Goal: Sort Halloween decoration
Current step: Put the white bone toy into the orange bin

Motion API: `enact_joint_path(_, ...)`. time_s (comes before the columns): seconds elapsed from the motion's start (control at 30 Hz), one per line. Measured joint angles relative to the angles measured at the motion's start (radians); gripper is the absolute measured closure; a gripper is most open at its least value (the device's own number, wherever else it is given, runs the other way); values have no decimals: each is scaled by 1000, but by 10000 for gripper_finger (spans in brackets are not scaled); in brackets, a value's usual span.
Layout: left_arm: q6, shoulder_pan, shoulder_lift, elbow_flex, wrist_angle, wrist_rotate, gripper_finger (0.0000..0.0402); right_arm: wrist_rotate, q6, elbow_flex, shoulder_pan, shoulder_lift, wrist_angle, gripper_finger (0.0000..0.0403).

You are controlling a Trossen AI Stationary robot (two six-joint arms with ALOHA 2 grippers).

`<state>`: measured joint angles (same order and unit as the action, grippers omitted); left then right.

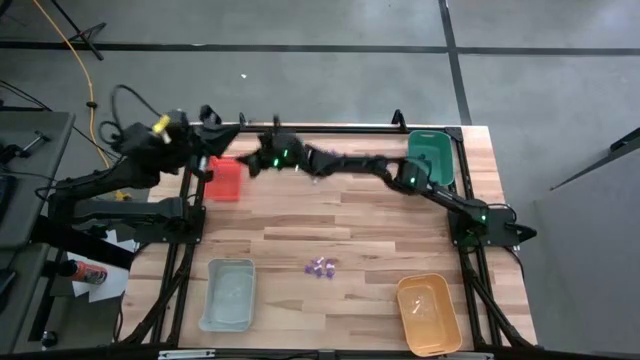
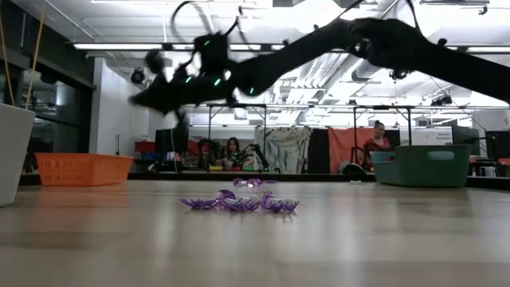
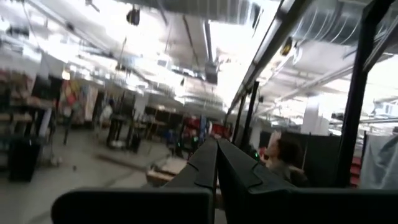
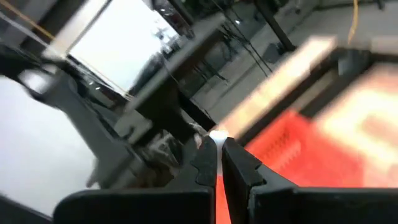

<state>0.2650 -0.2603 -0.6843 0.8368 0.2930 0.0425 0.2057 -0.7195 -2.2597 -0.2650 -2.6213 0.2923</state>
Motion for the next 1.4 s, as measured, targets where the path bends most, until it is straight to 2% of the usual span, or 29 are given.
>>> enact_joint_path(0.13,-16,-8,48,6,-10,0,401,84,137,-2,-70,114,-206,403)
enact_joint_path(0.4,-33,-8,79,6,-88,-21,401,55,565,-2,-172,372,-867,403)
enact_joint_path(0.53,-34,-8,61,6,-149,-46,401,18,676,81,-189,476,-1059,403)
enact_joint_path(0.63,-33,-8,41,6,-230,-60,401,6,698,258,-189,601,-1044,403)
enact_joint_path(0.73,-27,-8,17,6,-323,-92,401,-24,661,513,-185,755,-934,403)
enact_joint_path(0.8,7,-7,0,6,-397,-178,401,-41,613,683,-179,868,-860,403)
enact_joint_path(0.9,97,-26,-48,6,-547,-360,401,-54,539,889,-166,1032,-775,403)
enact_joint_path(1.0,161,-111,-113,19,-758,-402,401,-82,469,1039,-146,1164,-736,403)
enact_joint_path(1.2,278,-275,-326,22,-1142,-289,401,-161,397,1187,-115,1338,-727,403)
enact_joint_path(1.3,395,-309,-430,3,-1258,-291,401,-176,379,1215,-111,1374,-729,403)
enact_joint_path(1.4,449,-330,-503,-3,-1334,-300,401,-175,384,1216,-106,1381,-729,403)
